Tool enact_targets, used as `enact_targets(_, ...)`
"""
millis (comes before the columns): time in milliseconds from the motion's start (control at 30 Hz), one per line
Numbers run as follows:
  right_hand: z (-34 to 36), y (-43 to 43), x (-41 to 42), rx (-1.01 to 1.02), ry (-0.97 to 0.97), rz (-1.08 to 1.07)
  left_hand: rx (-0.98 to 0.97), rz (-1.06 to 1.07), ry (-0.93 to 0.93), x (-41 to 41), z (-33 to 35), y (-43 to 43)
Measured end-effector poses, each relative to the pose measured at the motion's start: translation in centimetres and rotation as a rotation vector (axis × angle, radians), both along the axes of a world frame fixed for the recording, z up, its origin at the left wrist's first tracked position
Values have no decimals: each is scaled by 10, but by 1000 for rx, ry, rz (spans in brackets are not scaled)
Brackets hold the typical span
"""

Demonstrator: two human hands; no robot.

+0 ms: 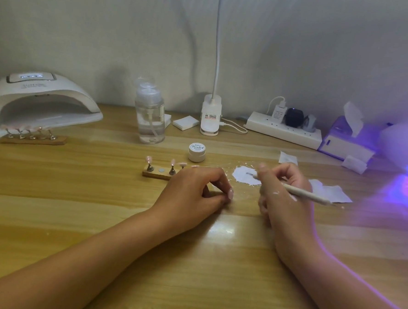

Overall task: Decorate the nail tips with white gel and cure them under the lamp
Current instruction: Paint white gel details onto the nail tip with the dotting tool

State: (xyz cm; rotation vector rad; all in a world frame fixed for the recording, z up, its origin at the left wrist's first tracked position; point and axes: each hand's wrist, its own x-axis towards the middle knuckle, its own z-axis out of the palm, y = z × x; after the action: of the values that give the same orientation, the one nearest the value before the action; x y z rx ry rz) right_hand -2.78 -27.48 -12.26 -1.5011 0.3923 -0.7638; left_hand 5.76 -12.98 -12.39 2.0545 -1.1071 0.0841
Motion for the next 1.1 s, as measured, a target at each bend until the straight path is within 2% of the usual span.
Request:
enact_targets(100,5,-11,-1,-146,-18,-56,4,4,16,1,-1,0)
enact_targets(167,7,-18,-1,-224,65,-64,10,10,20,1,-2,0)
enact_targets(267,2,-26,1,-214,194,-74,15,15,27,1,-3,0)
enact_targets(467,-1,-28,3,-284,318,-39,6,14,50,3,-4,-1)
enact_targets(633,4,-23,-1,-134,154,-80,11,21,45,2,-3,-1)
enact_targets(733,11,-13,-6,-38,82,-5,6,17,49,3,-3,-1)
enact_targets(900,5,6,-9,65,119,81,3,18,25,2,-3,0)
enact_targets(1100,4,8,-9,17,125,104,4,9,0,1,-1,-1)
